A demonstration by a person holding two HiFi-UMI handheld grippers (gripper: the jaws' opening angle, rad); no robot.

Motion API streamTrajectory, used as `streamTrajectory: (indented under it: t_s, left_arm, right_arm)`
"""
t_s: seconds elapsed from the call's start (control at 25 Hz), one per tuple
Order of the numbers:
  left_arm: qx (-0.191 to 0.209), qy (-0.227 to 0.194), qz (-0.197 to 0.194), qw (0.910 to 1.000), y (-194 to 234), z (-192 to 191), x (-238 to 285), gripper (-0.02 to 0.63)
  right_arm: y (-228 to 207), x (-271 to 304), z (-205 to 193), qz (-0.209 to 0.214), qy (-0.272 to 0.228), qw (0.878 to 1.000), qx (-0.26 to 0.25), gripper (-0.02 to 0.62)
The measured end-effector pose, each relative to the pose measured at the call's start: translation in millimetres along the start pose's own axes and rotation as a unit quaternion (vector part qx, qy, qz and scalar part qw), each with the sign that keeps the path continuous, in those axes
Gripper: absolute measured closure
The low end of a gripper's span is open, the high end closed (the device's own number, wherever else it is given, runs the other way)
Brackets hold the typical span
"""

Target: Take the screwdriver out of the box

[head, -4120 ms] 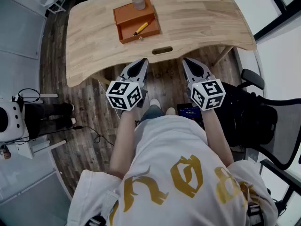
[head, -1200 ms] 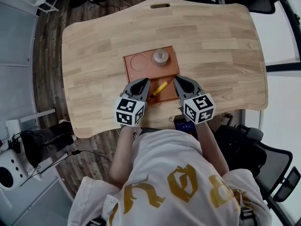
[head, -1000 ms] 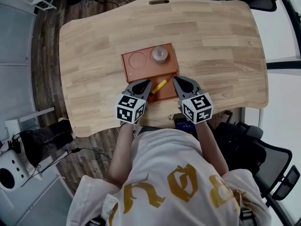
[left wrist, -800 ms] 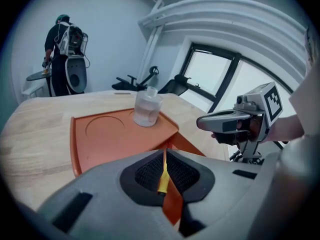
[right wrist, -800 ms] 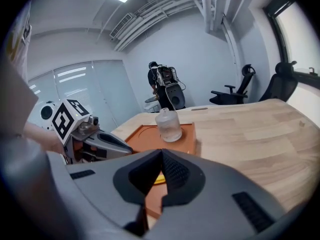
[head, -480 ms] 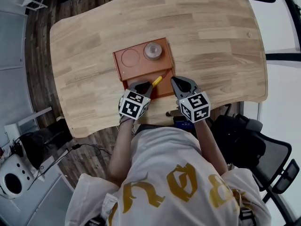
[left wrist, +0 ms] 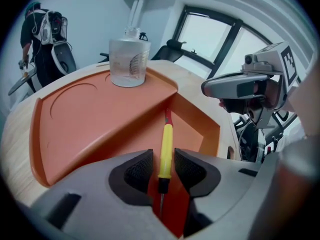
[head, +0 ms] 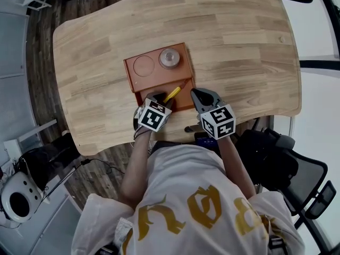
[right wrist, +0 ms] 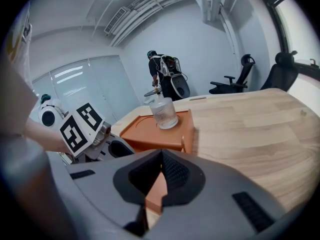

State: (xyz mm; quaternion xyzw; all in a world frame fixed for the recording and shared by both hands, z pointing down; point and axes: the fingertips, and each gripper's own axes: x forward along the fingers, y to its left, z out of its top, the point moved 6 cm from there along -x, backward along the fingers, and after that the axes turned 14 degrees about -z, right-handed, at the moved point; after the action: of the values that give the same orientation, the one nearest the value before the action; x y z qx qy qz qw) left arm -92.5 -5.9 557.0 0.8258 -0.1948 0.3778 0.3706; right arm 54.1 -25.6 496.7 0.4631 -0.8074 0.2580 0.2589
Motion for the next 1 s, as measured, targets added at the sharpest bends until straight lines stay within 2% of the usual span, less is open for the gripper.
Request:
streamTrajectory:
  t_s: [0.28, 0.68, 0.84, 1.0]
  left_arm:
    - [0.027, 0.035, 0.013, 0.999, -2.8, 0.3, 13.9, 0.486]
    - [0.053, 0.047, 0.053, 0.9961, -5.4, -1.1, 20.8, 0.48]
    - [0.064, 0.06, 0.072, 0.9936, -2.4, -0.5, 20.8, 0.525]
    - [0.06, 0.061, 0.072, 0.9937, -2.1, -0.5, 20.3, 0.526]
  right_arm:
    - [-6.1, -3.0, -7.1, 0.004, 0.002, 1.0, 0.017, 0.584]
    - [-12.4, -6.7, -13.1, 0.013, -0.002, 0.999, 0.034, 0.584]
    - [-14.2, -7.5, -14.8, 0.014, -0.003, 0.999, 0.038, 0.584]
    - [-15.5, -10.3, -16.5, 0.014, -0.002, 0.999, 0.039, 0.584]
